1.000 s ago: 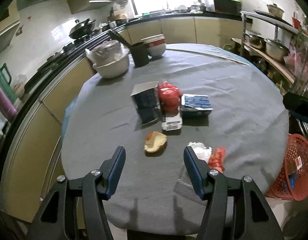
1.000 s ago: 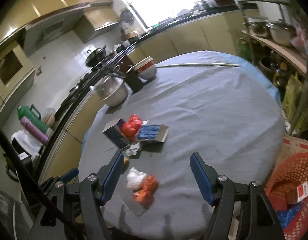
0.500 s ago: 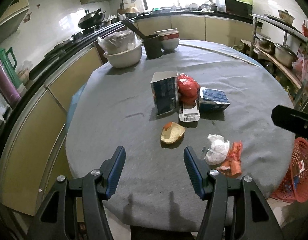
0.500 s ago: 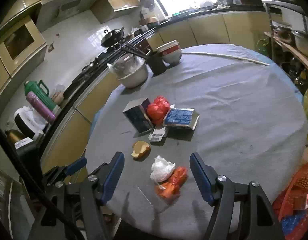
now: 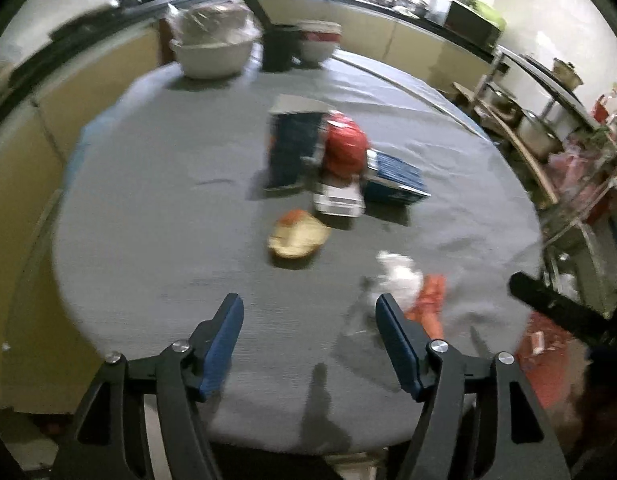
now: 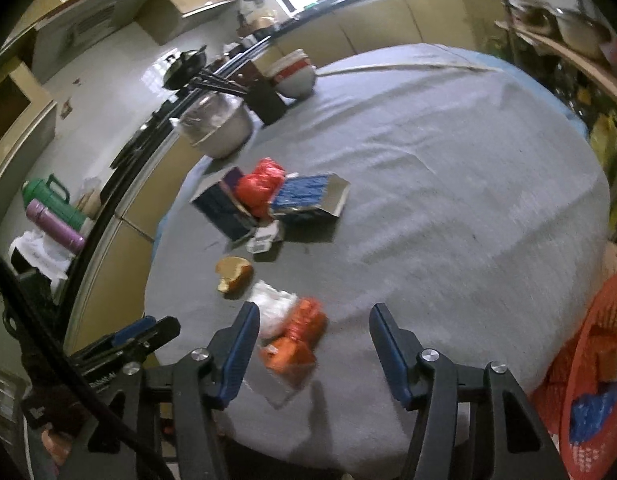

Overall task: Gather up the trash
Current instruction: 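Return both tools to the table and grasp the white tissue with the left tool, then grasp the clear plastic container with the right tool while the left tool holds the tissue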

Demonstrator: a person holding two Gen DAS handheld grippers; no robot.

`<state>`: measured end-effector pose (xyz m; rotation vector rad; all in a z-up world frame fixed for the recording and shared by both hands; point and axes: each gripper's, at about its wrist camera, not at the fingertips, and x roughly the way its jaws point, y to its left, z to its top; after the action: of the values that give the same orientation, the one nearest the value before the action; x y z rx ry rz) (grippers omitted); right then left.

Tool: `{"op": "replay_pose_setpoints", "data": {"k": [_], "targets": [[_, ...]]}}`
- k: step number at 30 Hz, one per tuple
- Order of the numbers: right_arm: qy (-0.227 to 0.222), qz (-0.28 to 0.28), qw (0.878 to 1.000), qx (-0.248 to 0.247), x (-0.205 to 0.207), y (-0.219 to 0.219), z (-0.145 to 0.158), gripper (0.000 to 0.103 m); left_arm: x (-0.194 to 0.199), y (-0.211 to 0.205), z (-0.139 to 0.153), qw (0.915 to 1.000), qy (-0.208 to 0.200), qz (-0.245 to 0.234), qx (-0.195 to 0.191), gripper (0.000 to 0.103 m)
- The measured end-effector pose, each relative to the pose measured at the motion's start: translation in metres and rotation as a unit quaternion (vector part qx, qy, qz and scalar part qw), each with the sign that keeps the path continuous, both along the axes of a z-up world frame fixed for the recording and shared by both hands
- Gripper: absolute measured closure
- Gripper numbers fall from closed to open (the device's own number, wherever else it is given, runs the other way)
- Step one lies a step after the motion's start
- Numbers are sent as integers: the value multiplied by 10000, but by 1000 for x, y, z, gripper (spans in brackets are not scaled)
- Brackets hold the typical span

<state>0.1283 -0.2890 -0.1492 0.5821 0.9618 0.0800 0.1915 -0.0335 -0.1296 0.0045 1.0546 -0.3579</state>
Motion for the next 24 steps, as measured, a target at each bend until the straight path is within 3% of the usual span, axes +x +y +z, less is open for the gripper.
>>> {"op": "replay_pose_setpoints", "data": {"k": [5, 9, 13, 14, 16, 20, 21, 24], "targets": [[72, -191, 9997, 105, -7, -16, -9, 42, 19, -36, -19, 9984, 432, -328, -150, 34], [88, -296, 9994, 162, -12, -27, -12, 42, 32, -47, -18, 9959, 658, -471, -404, 34], [123, -388, 9987, 307, -12, -33, -18, 42, 47, -67, -17, 9938, 833, -721, -178, 35], [135, -398, 9985, 352, -12, -34, -19, 42, 51, -72, -20, 9925, 913, -800, -171, 38], [144, -393, 9984, 387, -13, -34, -21, 42, 58, -76, -28, 9901, 1130, -822, -127, 56], [138, -317, 9985, 418, -14, -31, -22, 42, 67, -80, -43, 9841, 1510, -892, -267, 69], [127, -293, 9986, 425, -14, -30, -22, 42, 67, -80, -46, 9835, 1546, -899, -258, 76], [133, -240, 9986, 457, -13, -26, -23, 42, 67, -82, -52, 9803, 1654, -996, -413, 82]]}}
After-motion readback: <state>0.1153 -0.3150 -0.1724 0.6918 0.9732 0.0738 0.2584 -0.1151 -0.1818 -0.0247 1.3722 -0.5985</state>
